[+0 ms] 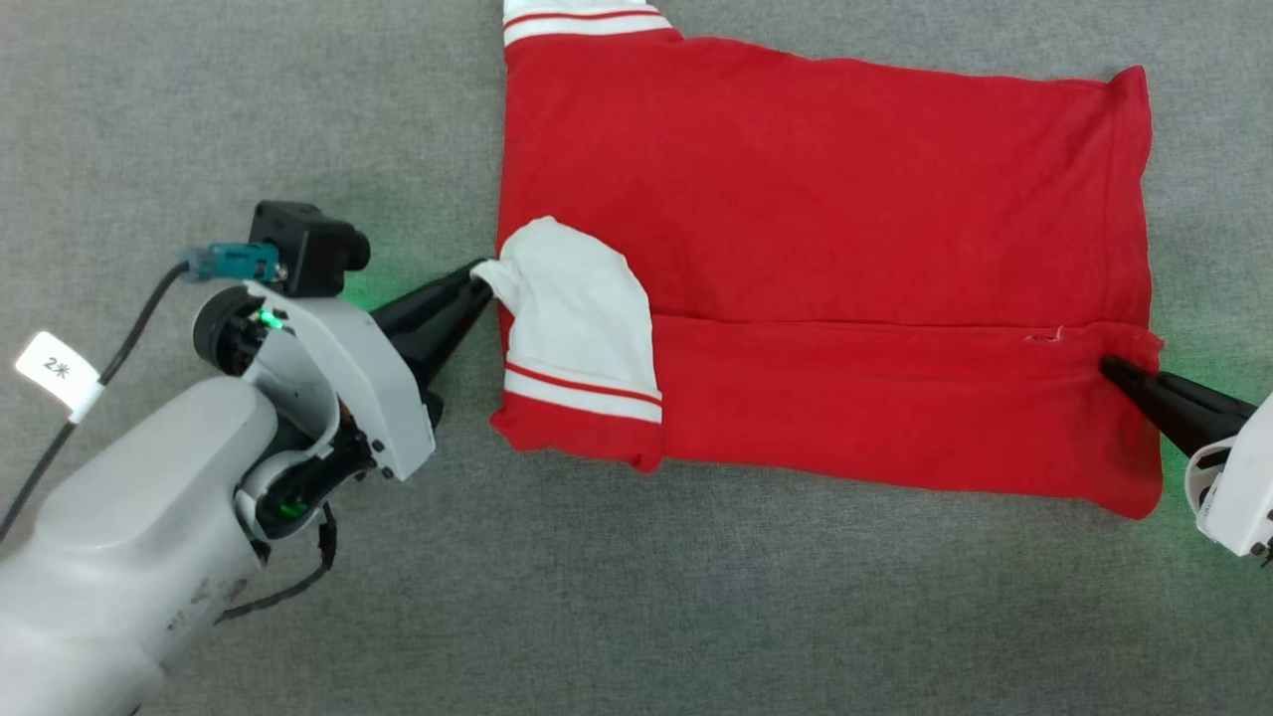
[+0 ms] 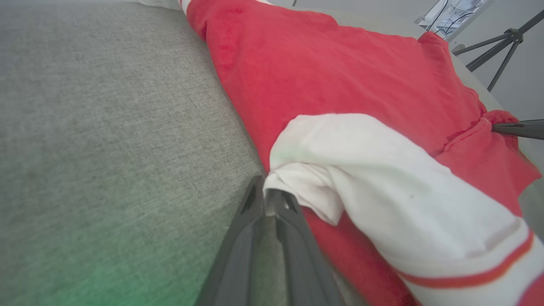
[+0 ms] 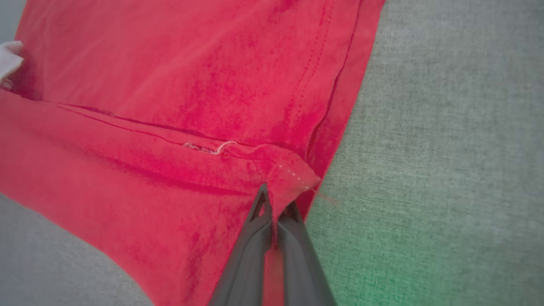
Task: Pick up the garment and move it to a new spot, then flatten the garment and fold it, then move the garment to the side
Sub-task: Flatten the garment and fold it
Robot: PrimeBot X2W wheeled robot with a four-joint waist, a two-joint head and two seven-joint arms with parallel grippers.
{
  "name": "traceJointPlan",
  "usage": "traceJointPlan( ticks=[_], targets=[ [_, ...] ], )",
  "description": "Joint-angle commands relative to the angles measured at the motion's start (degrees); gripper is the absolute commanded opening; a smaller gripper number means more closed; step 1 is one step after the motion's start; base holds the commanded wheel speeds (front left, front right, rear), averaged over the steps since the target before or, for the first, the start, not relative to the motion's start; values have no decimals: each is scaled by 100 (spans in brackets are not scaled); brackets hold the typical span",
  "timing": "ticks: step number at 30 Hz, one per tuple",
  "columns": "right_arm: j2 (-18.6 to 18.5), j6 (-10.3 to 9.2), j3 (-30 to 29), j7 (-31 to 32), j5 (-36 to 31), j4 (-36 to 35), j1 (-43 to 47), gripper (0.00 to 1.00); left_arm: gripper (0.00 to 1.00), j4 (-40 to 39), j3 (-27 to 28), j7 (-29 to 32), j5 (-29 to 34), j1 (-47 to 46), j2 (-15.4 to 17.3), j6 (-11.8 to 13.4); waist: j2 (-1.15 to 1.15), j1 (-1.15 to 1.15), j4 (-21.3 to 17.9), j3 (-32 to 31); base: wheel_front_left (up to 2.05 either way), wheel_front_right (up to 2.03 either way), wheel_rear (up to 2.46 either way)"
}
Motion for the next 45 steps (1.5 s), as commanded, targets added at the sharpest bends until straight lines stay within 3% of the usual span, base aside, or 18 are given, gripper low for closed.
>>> traceJointPlan(
  ticks=[1,2,3,4,10,16,20,25,28,31,36,45],
  targets=[
    [-24,-4,76,-80,-46,-2,-61,19,49,48,-87,37,-46,-32,27,-9,0,0,1,-23,0,0,0],
    [-33,-4,90,-139,-76,-20,-89,41,100,56,-106,22,-69,-68,39,-9,0,0,4,-44,0,0,0],
    [-37,-4,92,-205,-95,-26,-116,77,100,57,-117,15,-109,-96,54,-9,0,0,7,-69,0,0,0],
    [-32,-4,86,-269,-110,-24,-132,100,100,52,-145,3,-83,-128,84,-9,0,0,12,-108,0,0,0],
    [-92,-4,-174,-849,-349,-125,-176,100,100,-91,-322,209,138,-422,406,-10,0,0,92,-454,0,0,0],
    [-21,-4,-646,-1442,-843,-436,-66,100,100,-612,-509,1061,294,-753,838,115,0,0,173,-838,0,0,0],
    [134,-4,-970,-1600,-1097,-746,15,100,100,-1164,-683,2216,54,-961,1019,465,0,0,213,-1014,0,0,0],
    [370,-4,-1224,-1506,-1295,-1064,138,100,100,-1841,-834,3826,-767,-1095,1050,1019,0,0,224,-1071,0,0,0],
    [476,-4,-1331,-1428,-1316,-1159,208,100,100,-2138,-890,4457,-1104,-1163,1029,1325,0,0,193,-1017,0,0,0],
    [565,-4,-1407,-1413,-1332,-1166,232,100,100,-2206,-887,4630,-1232,-1175,929,1500,0,0,134,-919,0,0,0],
    [660,-4,-1404,-1427,-1298,-1180,224,100,100,-2012,-928,4576,-1265,-1066,763,1542,0,0,-2,-740,0,0,0],
    [695,-4,-1388,-1454,-1235,-1149,96,100,100,-1250,-889,4309,-1491,-746,535,1372,0,0,-199,-509,0,0,0]
  ],
)
